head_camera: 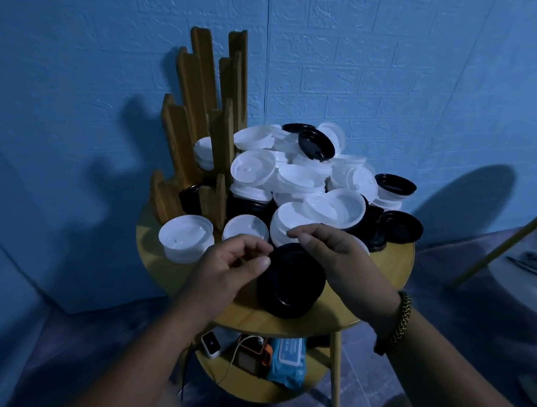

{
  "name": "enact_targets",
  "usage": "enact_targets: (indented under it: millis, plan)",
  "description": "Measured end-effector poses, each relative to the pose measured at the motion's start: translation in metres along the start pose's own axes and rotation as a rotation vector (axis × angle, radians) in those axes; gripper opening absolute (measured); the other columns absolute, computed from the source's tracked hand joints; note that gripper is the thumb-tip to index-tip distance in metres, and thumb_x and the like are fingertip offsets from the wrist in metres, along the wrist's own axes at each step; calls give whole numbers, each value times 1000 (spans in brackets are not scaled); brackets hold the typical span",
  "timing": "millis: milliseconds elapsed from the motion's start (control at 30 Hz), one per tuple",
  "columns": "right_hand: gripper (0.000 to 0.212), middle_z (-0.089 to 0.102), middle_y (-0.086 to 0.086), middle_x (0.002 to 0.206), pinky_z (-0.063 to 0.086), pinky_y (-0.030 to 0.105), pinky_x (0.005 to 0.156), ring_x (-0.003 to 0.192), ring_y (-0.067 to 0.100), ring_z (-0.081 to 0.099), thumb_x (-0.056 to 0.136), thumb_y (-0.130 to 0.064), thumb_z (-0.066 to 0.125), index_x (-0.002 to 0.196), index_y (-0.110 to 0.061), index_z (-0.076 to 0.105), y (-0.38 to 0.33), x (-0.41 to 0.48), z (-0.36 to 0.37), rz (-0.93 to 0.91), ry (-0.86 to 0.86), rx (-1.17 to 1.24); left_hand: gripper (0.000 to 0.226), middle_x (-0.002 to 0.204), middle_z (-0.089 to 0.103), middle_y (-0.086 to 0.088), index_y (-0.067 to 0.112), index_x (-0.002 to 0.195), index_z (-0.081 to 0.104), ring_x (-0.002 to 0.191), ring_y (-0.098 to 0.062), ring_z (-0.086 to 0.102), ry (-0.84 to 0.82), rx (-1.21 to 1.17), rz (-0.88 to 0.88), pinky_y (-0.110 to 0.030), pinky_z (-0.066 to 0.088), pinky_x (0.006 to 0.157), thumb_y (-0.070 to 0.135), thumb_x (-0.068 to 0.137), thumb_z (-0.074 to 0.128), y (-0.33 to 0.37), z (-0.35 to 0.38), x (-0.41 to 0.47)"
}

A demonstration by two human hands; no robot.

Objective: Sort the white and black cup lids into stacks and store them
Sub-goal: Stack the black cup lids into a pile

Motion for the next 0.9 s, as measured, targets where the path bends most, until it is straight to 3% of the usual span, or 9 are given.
enact_targets:
  millis: [67, 167, 267, 367, 500, 633, 767, 833, 900]
  plan:
    - [16, 74, 3, 99, 56, 37, 87, 99, 19, 69, 99, -22, 58, 101, -16, 73, -2, 1, 0, -32, 71, 16, 31, 101, 73, 2, 40, 113, 72, 101, -15, 69, -36, -81, -79, -32, 55, 89, 41, 81, 73, -2, 2, 3]
    - [19, 70, 3, 94, 56, 29, 76, 92, 17, 67, 94, -35, 63, 100, -18, 68, 0, -3, -1, -76, 161, -29, 21, 82, 69, 5, 28, 112, 74, 75, -6, 62, -26, -206, -136, -20, 51, 66, 17, 96, 67, 1, 3, 5]
    - [64, 52, -15, 123, 47, 15, 89, 113, -1, 51, 75, -64, 67, 128, -32, 55, -3, -12, 2, -175, 153, -336, 21, 88, 69, -2, 12, 111, 69, 73, -8, 59, 34, -465, -222, -20, 53, 64, 5, 95, 58, 2, 8, 6]
    - [102, 32, -17, 135, 33, 8, 98, 121, -3, 36, 61, -75, 66, 147, -30, 35, -9, -19, 6, -238, 149, -556, 17, 89, 65, -6, 7, 109, 66, 71, -9, 60, 34, -558, -263, -22, 56, 66, 3, 94, 58, 1, 17, 5]
    - [111, 27, -10, 139, 30, 16, 104, 126, 1, 28, 64, -68, 73, 154, -25, 25, -12, -22, 3, -272, 197, -689, 14, 83, 61, -5, 5, 106, 63, 71, -10, 62, 34, -566, -254, -24, 57, 68, 3, 92, 60, -1, 22, 2]
    - [95, 37, -11, 133, 32, 7, 98, 120, -3, 34, 70, -50, 83, 146, -21, 34, -11, -25, 5, -310, 198, -674, 16, 88, 64, -5, 6, 111, 62, 76, -13, 65, 27, -532, -241, -28, 58, 75, 2, 96, 60, -3, 21, -3]
    - [86, 38, -9, 131, 36, 1, 90, 113, -2, 39, 72, -49, 80, 144, -23, 41, -5, -26, -12, -280, 224, -644, 23, 104, 69, 13, 30, 118, 63, 99, -6, 67, 77, -24, -89, -23, 55, 82, 27, 96, 69, 0, 0, -6]
    - [87, 36, -11, 130, 36, 0, 87, 113, -3, 39, 73, -49, 79, 147, -27, 39, 0, -28, -27, -217, 222, -616, 45, 117, 63, 27, 41, 126, 56, 114, 4, 58, 52, 184, -35, -23, 49, 95, 43, 85, 73, -5, -9, -11]
    - [89, 40, -13, 134, 39, 4, 91, 118, -1, 42, 73, -52, 79, 148, -30, 37, 10, -28, -34, -162, 141, -594, 79, 139, 47, 37, 46, 145, 39, 131, 13, 41, -81, 347, -56, -24, 39, 108, 54, 77, 78, -16, -5, -15]
Point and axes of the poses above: each hand's wrist, its own x-axis towards the middle knuckle, its own z-axis out of the palm, y = z × x, the point moved 8 cm from there along x, towards the middle knuckle
